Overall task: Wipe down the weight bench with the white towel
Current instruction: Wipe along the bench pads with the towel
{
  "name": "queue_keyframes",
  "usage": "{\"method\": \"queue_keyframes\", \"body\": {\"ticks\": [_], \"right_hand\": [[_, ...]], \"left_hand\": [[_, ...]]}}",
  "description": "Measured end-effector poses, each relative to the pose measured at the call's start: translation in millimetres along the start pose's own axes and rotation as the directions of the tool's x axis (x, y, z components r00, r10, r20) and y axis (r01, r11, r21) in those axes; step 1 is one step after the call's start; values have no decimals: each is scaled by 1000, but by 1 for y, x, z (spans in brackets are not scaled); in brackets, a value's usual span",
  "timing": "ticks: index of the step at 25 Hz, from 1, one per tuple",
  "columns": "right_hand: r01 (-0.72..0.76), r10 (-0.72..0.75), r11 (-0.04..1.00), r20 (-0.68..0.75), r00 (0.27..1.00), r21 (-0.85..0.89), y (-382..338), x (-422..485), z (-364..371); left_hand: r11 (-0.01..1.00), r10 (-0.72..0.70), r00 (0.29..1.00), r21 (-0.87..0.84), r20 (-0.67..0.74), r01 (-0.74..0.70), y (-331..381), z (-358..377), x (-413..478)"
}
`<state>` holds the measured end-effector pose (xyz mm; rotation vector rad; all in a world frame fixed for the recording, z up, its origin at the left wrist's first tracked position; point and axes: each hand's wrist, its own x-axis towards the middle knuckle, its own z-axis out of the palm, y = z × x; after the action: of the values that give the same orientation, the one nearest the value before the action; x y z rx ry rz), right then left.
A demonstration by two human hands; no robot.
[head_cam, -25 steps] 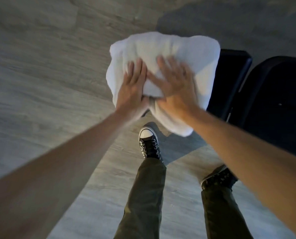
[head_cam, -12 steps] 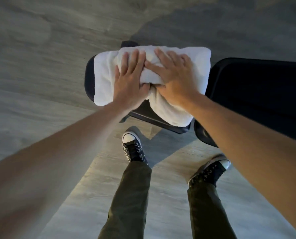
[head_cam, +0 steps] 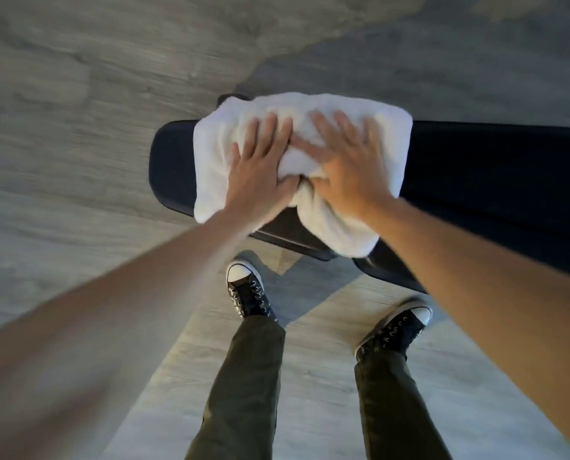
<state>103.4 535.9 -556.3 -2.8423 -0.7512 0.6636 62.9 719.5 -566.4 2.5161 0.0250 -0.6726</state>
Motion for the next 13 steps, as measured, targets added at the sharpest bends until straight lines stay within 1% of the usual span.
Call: {"method": "queue_keyframes", "body": {"ticks": [2,3,5,7,10,12,13], "right_hand": [[-34,34,998,-6,999,62,12,12,-8],[-45,46,995,-6,999,86,10,7,-8],[-68,69,995,-10,998,77,-6,-20,-3],[-62,62,997,-1,998,50,-24,-63,8],[3,-6,999,66,998,44,-37,-111,23],[4,-7,999,77,997,38,-27,-112,20],[-4,1,999,69,998,37,-17,-108,16]], "left_hand": [[1000,-20,1000,-11,-23,20,9,-3,19],[1000,-20,1000,-16,-23,20,11,0,15],[999,-7,1000,-37,-9,7,12,11,-13],[1000,-5,999,-29,36,6,15,25,-59],[999,-8,990,54,143,0,18,46,-111],[997,-17,983,76,184,4,23,47,-105],[997,-17,983,81,181,2,31,45,-94]]}}
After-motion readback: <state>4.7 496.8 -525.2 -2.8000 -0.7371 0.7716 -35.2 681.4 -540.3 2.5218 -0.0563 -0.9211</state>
